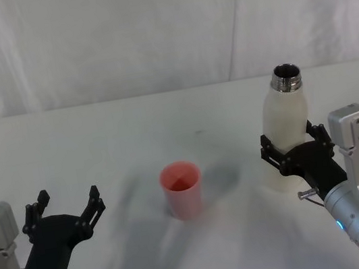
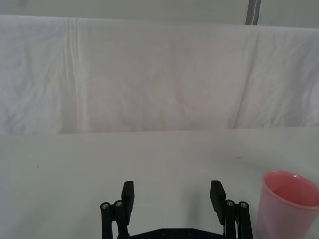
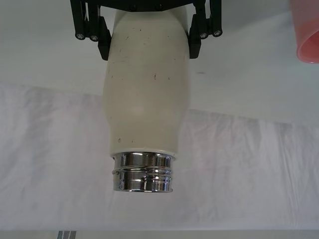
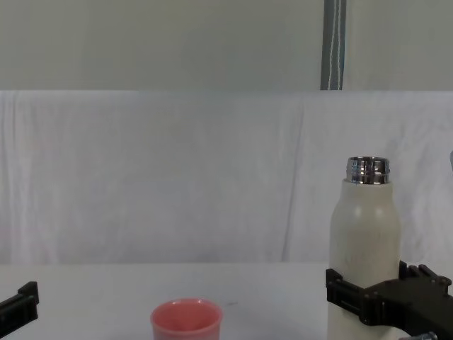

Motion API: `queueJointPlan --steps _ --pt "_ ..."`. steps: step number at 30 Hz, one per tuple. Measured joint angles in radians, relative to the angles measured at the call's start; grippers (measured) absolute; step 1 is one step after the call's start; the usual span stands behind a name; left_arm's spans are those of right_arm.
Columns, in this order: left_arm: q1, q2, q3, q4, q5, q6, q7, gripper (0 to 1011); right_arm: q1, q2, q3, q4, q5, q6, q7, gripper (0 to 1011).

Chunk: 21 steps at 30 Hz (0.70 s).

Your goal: Grasp the thermos with one hand and pour water into the cup lid.

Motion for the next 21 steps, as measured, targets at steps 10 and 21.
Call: queueJointPlan --steps 10,21 --pt "0.000 0.000 0.000 0.000 0.000 0.000 0.000 1001 -0.001 0.008 -0.004 -0.004 -0.006 -0.012 0.004 952" --pt "0.000 0.000 0.000 0.000 0.000 0.000 0.000 1001 0.010 0.032 -0.013 -0.032 -0.035 -0.044 0.013 952"
